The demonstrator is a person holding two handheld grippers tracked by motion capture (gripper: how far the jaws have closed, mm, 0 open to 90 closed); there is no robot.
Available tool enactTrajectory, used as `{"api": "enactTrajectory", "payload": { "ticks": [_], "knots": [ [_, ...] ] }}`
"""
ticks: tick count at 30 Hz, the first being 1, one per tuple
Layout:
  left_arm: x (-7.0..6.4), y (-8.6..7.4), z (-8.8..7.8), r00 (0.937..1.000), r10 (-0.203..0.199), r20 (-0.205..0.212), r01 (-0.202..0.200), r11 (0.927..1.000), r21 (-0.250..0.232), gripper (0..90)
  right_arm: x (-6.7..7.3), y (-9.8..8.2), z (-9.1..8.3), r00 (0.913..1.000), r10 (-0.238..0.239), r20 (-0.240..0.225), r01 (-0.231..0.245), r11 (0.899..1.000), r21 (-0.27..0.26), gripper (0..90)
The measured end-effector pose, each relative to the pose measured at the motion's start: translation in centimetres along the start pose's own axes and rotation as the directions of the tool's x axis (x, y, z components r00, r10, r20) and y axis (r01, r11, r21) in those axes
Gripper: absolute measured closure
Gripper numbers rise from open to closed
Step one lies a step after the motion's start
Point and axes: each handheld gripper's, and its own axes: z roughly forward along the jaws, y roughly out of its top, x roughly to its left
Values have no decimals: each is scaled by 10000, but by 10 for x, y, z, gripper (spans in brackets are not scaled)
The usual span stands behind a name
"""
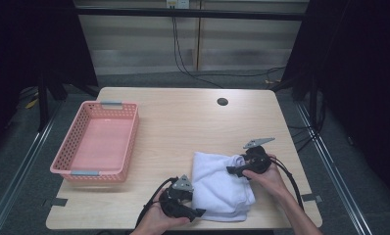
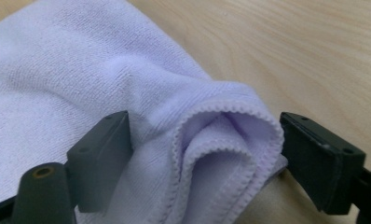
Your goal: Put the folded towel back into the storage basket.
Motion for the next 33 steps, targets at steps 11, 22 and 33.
{"api": "enactTrajectory", "payload": {
  "ticks": [11,22,33],
  "knots": [
    [-2,-1,2,9994,308,-138,-309,9995,-98,532,6,0,-4,9981,-275,-551,296,9989,361,387],
    [2,-1,-1,9998,-201,56,201,9998,-94,737,5,1,-6,9921,161,-1244,-120,9994,330,670],
    [-1,11,-22,9987,-264,444,311,9936,-1088,745,3,8,-21,9882,455,-1465,-498,9984,-260,703]
  ]
}}
